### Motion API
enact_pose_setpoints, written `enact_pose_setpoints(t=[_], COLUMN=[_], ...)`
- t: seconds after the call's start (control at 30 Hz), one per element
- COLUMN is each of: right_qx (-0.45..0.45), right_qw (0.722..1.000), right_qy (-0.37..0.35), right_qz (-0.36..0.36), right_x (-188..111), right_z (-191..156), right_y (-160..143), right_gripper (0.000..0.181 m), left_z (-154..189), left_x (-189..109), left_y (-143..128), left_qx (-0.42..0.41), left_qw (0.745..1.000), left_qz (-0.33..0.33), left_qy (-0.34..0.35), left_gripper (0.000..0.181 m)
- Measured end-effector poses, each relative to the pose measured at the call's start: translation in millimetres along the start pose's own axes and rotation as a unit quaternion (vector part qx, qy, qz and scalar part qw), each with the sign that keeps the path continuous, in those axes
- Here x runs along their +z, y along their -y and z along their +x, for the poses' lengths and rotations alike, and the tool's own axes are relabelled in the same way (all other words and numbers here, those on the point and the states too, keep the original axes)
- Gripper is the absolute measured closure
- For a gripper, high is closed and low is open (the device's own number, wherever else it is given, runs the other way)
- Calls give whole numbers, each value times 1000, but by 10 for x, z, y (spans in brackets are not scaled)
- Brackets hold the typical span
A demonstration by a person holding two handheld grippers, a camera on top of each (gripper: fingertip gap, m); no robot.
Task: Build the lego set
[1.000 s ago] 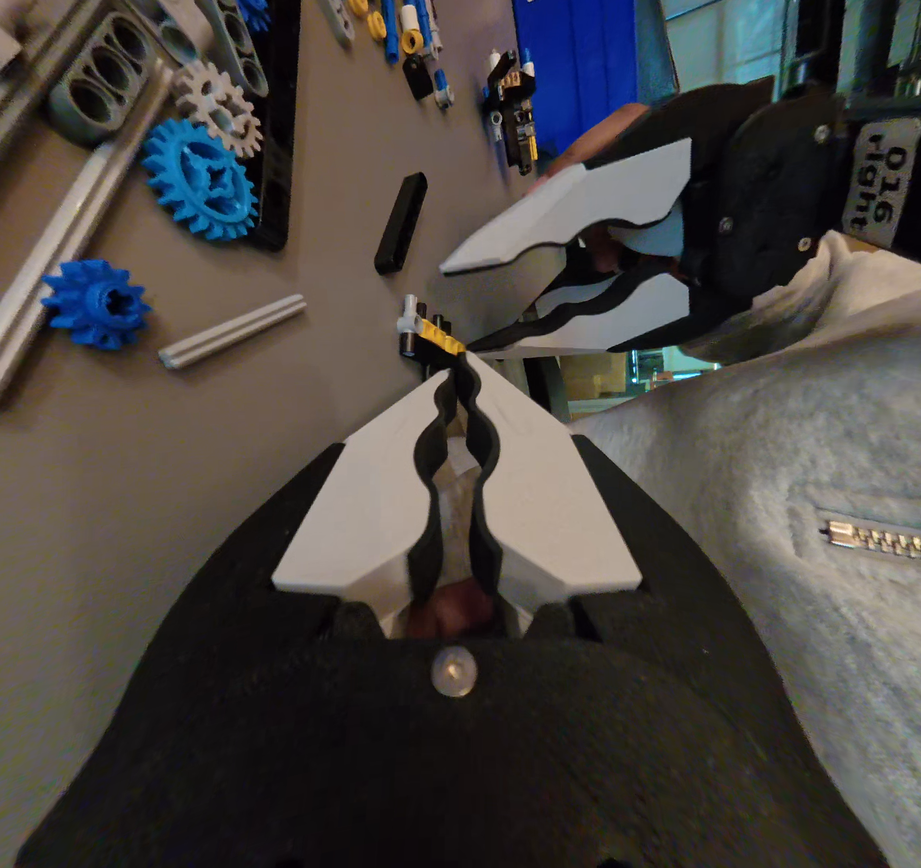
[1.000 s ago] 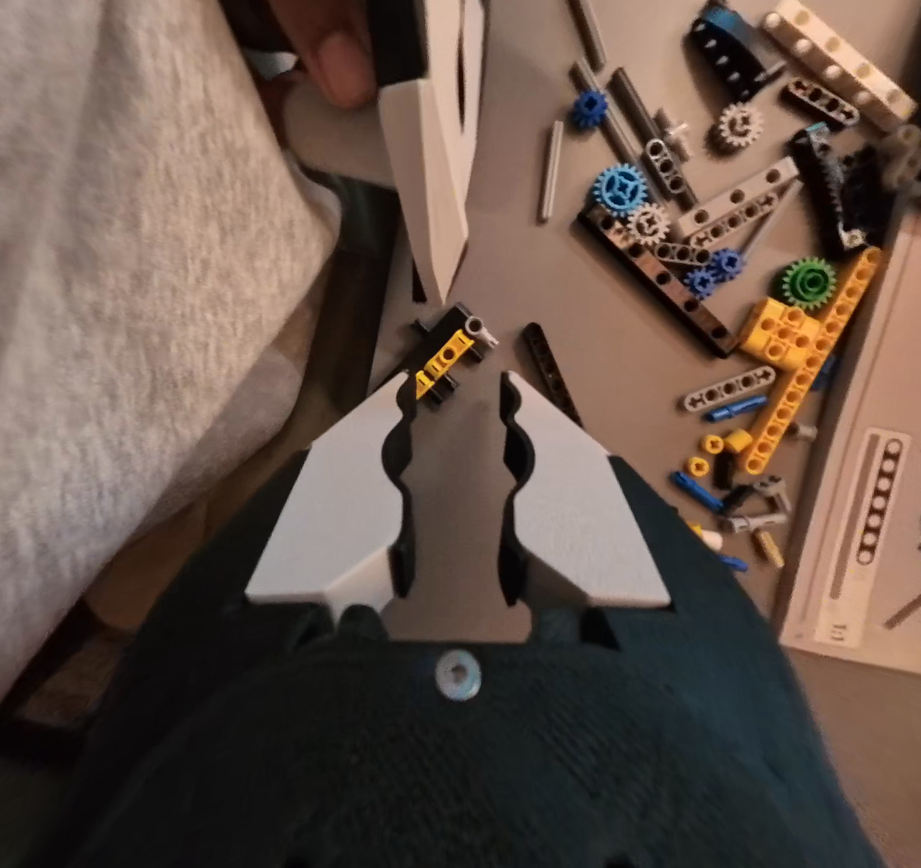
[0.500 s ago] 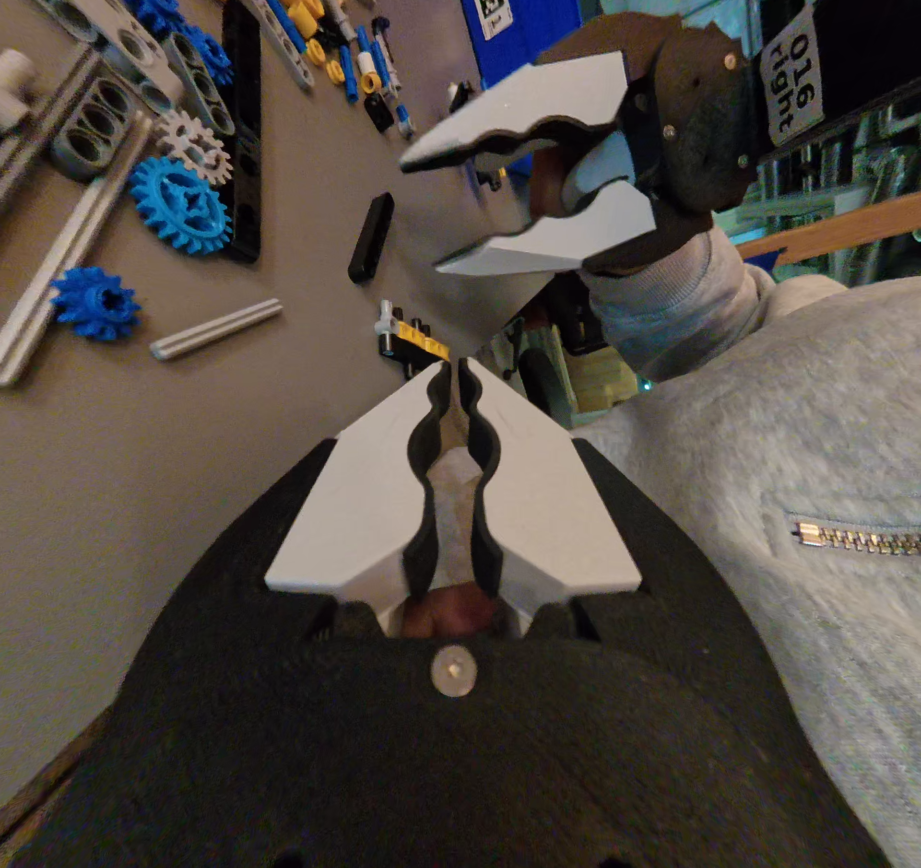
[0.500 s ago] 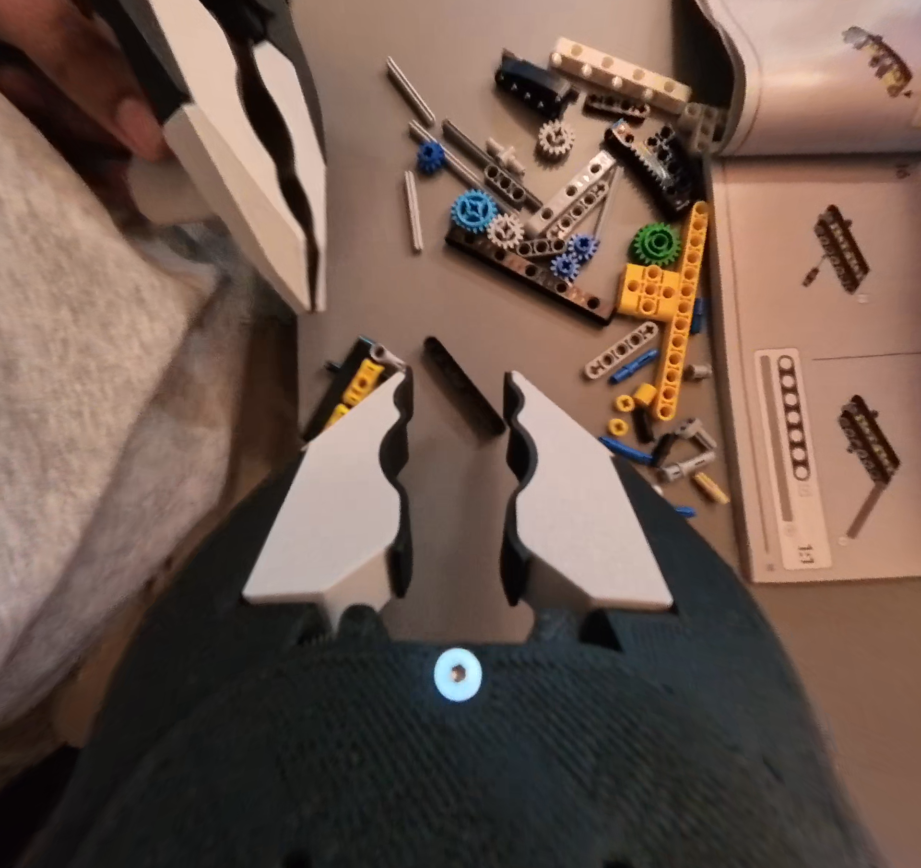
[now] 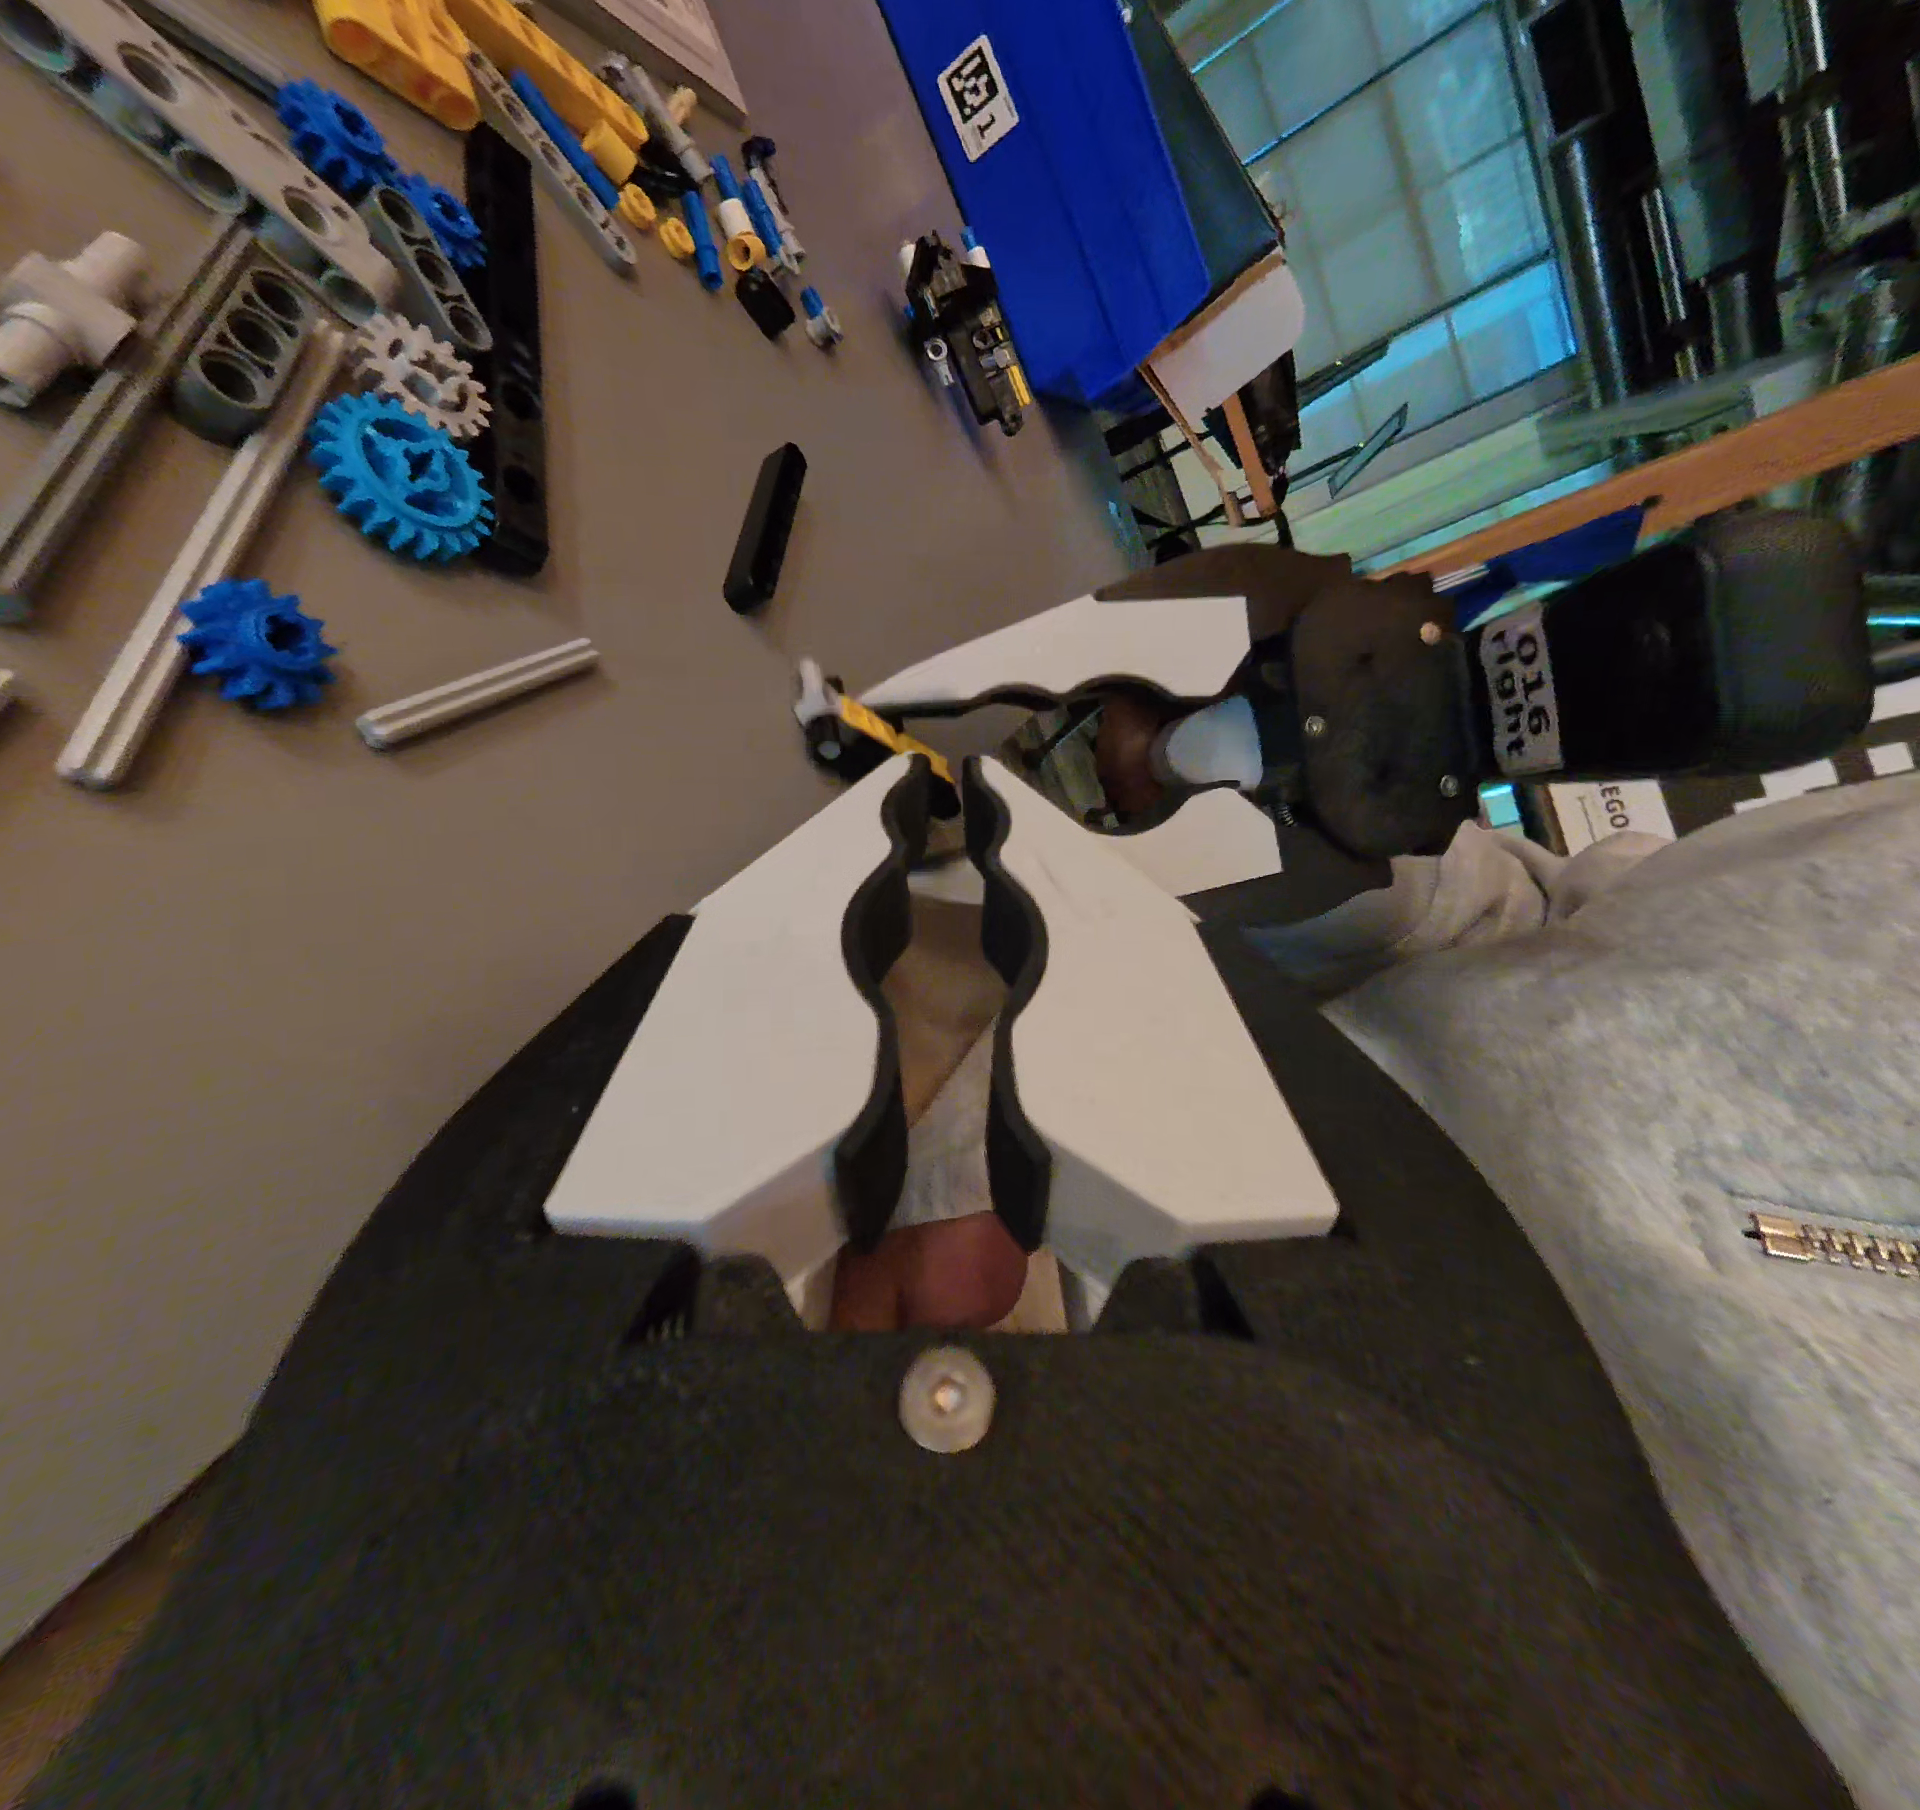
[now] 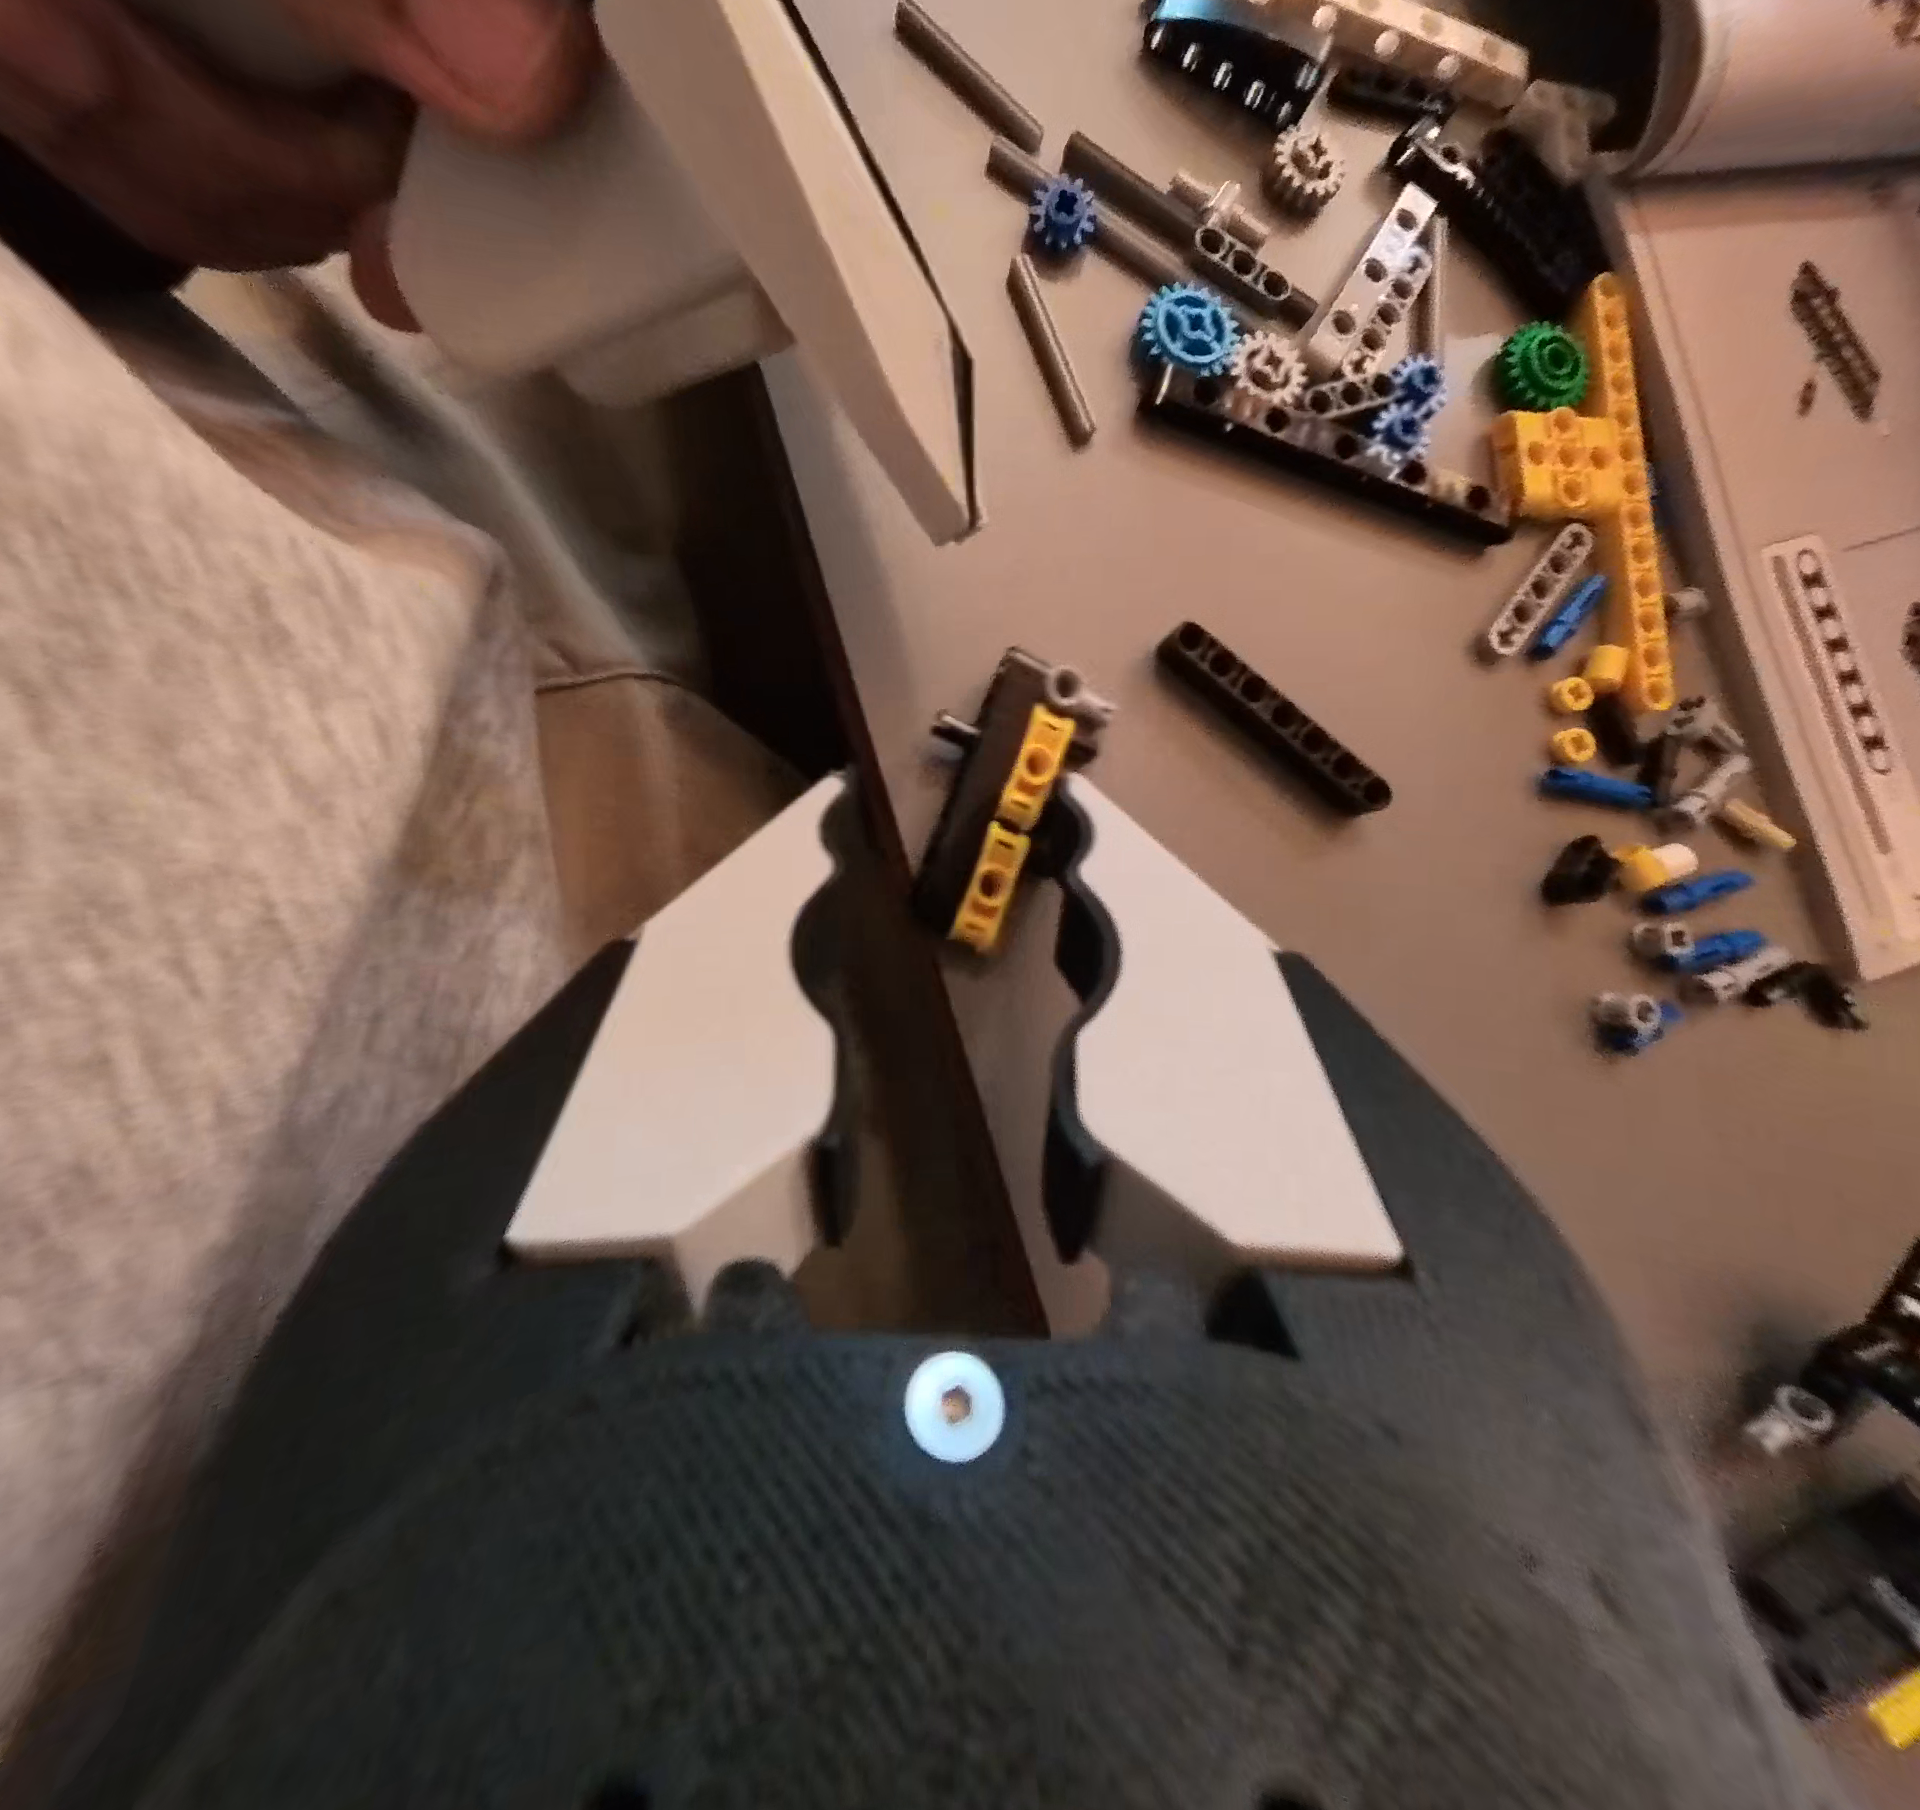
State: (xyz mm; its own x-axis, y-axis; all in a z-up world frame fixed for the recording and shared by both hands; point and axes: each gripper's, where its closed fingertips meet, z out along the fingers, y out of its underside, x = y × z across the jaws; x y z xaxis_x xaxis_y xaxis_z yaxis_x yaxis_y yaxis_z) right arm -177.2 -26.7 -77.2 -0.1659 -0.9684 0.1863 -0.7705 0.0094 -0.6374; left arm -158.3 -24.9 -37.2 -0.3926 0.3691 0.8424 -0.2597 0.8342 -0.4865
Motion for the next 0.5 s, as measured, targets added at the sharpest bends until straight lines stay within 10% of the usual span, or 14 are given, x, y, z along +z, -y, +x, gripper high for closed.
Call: enact_pose_setpoints(t=[0.33,0.5], right_qx=[92,283], right_qw=[992,902], right_qy=[34,196], right_qz=[77,259], right_x=[-168,-595], right_z=[-78,-87], right_y=[193,709], right_gripper=[164,165], left_z=[141,380], left_x=[-93,-169], left_y=[36,190], left_qx=[40,20], left_qw=[997,984], left_qz=[47,105], left_qy=[-36,-140], left_gripper=[153,125])
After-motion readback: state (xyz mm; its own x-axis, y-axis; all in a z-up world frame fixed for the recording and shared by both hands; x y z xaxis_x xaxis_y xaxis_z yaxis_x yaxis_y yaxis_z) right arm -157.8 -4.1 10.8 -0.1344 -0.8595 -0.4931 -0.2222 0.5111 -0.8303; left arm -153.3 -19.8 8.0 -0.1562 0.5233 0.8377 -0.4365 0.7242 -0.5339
